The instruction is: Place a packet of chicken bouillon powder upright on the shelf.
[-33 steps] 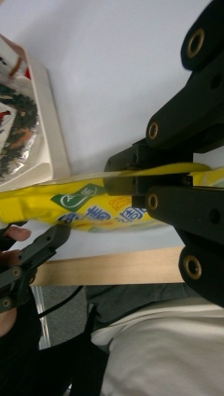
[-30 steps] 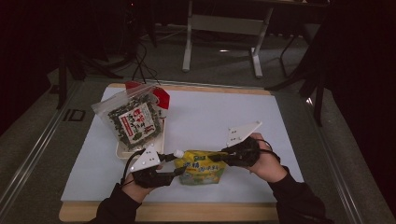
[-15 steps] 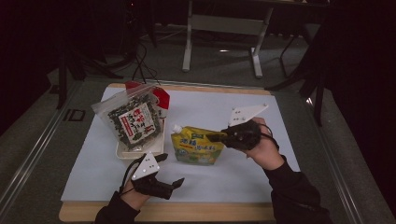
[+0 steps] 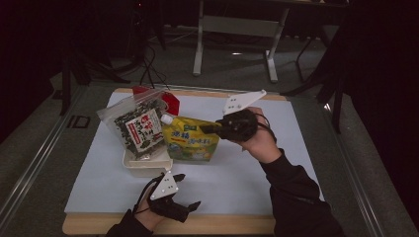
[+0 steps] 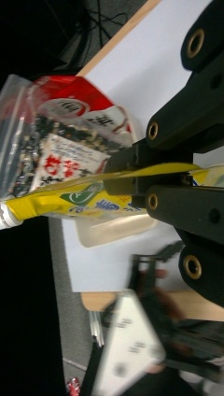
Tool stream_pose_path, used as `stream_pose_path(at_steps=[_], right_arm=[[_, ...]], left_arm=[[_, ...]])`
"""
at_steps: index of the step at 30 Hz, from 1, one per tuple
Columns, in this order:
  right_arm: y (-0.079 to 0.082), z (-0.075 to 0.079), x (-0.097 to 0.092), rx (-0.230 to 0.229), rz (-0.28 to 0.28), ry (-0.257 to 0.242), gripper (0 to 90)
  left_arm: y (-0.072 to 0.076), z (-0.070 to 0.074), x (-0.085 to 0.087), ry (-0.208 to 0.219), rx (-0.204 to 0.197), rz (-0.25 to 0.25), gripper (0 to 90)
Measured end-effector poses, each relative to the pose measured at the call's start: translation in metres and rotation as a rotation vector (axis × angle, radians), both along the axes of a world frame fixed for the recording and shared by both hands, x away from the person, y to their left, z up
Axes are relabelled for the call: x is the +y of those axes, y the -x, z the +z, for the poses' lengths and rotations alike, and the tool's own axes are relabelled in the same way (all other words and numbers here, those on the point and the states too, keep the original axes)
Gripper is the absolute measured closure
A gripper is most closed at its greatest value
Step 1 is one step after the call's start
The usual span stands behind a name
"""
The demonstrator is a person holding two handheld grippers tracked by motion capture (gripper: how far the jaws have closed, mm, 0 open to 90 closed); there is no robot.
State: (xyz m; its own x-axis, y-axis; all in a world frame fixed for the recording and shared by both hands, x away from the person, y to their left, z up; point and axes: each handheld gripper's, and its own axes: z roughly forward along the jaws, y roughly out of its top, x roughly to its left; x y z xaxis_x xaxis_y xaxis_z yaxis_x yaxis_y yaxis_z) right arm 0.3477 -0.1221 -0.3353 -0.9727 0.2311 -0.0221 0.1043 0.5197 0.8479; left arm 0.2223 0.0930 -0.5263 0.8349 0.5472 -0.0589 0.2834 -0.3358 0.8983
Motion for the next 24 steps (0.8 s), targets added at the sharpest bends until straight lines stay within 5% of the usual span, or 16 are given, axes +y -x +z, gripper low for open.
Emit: stream_pose_path(at_steps=[14,24], right_arm=[[-0.011,0.0,0.067,0.025,0.087,-0.044,89.9],[-0.018,-0.018,0.112,0.072,0.161,-0.054,89.9]], left_arm=[[0.002,-0.005,-0.003,-0.009,0.014,-0.04,3.3],[0.001,-0.006,0.001,-0.003,0.016,-0.02,3.3]])
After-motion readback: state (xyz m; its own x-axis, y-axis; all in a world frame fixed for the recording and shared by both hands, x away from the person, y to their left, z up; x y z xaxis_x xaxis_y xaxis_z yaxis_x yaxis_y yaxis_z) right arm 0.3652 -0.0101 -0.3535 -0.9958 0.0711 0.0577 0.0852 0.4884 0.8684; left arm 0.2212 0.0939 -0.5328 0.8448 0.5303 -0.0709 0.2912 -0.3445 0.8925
